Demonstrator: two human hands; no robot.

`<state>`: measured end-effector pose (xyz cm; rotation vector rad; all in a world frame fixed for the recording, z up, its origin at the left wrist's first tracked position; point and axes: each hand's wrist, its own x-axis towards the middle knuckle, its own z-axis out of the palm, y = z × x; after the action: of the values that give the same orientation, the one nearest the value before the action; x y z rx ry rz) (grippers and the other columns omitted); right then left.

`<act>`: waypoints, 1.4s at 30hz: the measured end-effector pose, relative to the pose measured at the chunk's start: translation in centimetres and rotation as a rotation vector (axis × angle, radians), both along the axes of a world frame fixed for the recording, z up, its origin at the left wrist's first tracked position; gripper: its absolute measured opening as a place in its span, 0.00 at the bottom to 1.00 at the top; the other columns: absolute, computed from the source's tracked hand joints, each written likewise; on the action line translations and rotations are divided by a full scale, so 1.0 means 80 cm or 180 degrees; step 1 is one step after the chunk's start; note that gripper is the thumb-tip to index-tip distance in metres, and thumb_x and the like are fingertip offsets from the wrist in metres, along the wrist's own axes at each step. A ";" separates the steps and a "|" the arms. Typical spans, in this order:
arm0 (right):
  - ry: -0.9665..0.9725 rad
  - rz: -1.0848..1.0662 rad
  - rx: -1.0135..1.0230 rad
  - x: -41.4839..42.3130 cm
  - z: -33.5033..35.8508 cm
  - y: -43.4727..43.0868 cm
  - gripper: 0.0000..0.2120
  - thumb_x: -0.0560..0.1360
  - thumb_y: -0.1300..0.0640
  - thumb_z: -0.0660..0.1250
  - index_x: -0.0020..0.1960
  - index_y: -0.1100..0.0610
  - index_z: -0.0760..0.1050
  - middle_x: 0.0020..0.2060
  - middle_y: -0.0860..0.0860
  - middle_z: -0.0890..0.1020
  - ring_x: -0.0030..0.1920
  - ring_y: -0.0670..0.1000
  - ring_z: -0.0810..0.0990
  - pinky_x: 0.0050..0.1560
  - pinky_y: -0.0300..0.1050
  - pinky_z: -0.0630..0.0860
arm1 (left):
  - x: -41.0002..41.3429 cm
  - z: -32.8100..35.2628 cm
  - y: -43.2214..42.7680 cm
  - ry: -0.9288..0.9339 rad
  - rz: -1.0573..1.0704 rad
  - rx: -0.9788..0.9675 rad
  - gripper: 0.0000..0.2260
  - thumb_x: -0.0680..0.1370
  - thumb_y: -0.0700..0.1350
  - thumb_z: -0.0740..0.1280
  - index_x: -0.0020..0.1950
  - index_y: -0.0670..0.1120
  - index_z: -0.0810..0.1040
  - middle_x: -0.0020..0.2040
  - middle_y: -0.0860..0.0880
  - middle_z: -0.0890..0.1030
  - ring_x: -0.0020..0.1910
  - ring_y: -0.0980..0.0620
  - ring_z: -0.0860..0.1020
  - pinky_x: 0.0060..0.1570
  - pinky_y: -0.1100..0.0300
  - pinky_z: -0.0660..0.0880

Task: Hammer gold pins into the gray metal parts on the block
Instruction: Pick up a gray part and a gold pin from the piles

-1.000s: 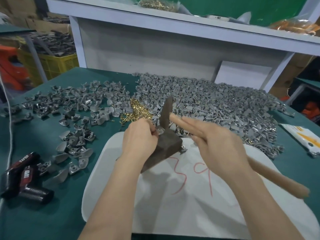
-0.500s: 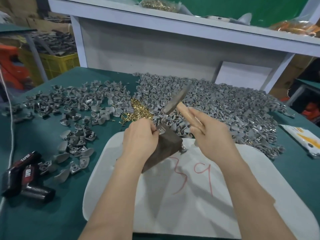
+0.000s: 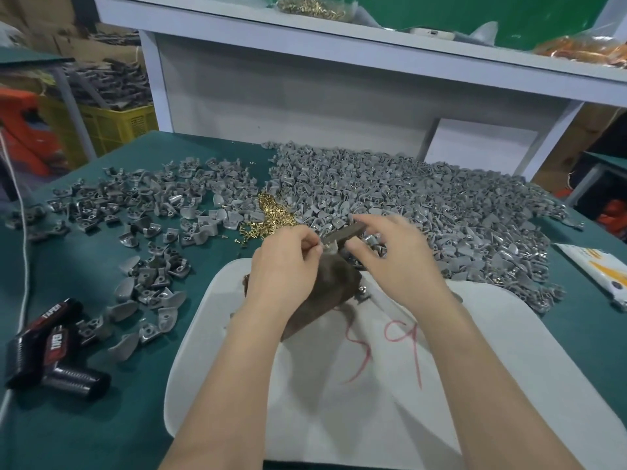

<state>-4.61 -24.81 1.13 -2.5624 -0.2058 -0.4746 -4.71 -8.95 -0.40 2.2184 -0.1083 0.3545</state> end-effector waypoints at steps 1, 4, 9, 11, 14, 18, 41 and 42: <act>0.0237 0.0305 0.0130 0.001 0.007 0.011 0.14 0.74 0.49 0.67 0.60 0.46 0.76 0.47 0.48 0.80 0.50 0.51 0.77 0.53 0.44 0.74 | 0.001 0.000 -0.001 -0.0022 -0.0099 -0.0097 0.06 0.77 0.42 0.66 0.42 0.53 0.77 0.39 0.57 0.78 0.43 0.52 0.77 0.49 0.56 0.75; 0.0633 0.0475 0.0530 0.017 0.016 0.032 0.04 0.75 0.56 0.67 0.48 0.48 0.78 0.38 0.51 0.83 0.40 0.52 0.81 0.45 0.47 0.79 | 0.004 0.000 -0.002 -0.0133 -0.0049 -0.0468 0.07 0.78 0.42 0.65 0.51 0.51 0.80 0.43 0.57 0.80 0.41 0.60 0.76 0.44 0.66 0.70; 0.0217 -0.0696 0.0676 0.083 0.036 0.031 0.27 0.77 0.57 0.64 0.73 0.49 0.60 0.65 0.55 0.73 0.57 0.51 0.76 0.58 0.36 0.73 | 0.007 0.012 0.019 -0.0547 0.1080 -0.2191 0.07 0.79 0.42 0.63 0.53 0.53 0.77 0.49 0.58 0.78 0.48 0.63 0.76 0.52 0.71 0.71; 0.0718 -0.0783 0.0071 0.097 0.032 0.045 0.35 0.76 0.56 0.65 0.76 0.44 0.49 0.72 0.60 0.62 0.70 0.61 0.64 0.70 0.57 0.64 | 0.006 0.015 0.026 -0.0477 0.1343 -0.3042 0.08 0.79 0.40 0.62 0.48 0.55 0.75 0.51 0.54 0.79 0.53 0.57 0.77 0.57 0.62 0.72; 0.0655 0.0038 -0.0264 0.098 0.012 0.093 0.26 0.77 0.55 0.65 0.72 0.48 0.63 0.69 0.55 0.69 0.66 0.56 0.72 0.67 0.51 0.68 | 0.009 0.014 0.034 -0.0447 0.1717 -0.3859 0.09 0.79 0.39 0.60 0.48 0.53 0.73 0.49 0.55 0.77 0.54 0.54 0.77 0.56 0.59 0.72; 0.0780 0.0909 -0.0656 0.102 -0.009 0.167 0.17 0.77 0.61 0.62 0.64 0.50 0.75 0.63 0.51 0.77 0.61 0.54 0.76 0.62 0.49 0.72 | 0.017 0.008 0.045 -0.0631 0.2080 -0.4251 0.09 0.79 0.36 0.57 0.53 0.49 0.71 0.52 0.49 0.75 0.49 0.53 0.74 0.50 0.61 0.69; 0.1118 0.0366 -0.1207 0.140 -0.028 0.199 0.17 0.74 0.63 0.62 0.63 0.56 0.72 0.59 0.55 0.77 0.58 0.57 0.75 0.55 0.51 0.71 | 0.019 0.006 0.045 -0.0438 0.2248 -0.4419 0.09 0.78 0.38 0.57 0.55 0.50 0.70 0.57 0.50 0.74 0.48 0.54 0.74 0.42 0.66 0.68; 0.1102 0.0347 -0.1191 0.141 -0.029 0.198 0.17 0.75 0.62 0.62 0.63 0.56 0.72 0.59 0.55 0.77 0.58 0.57 0.75 0.55 0.51 0.71 | 0.019 0.006 0.044 -0.0437 0.2242 -0.4421 0.09 0.78 0.38 0.57 0.55 0.50 0.71 0.57 0.50 0.74 0.49 0.54 0.74 0.43 0.65 0.68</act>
<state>6.67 -8.93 -1.16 -2.9232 -0.3320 0.0612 -3.15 -5.43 0.11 0.7815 0.6694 0.6829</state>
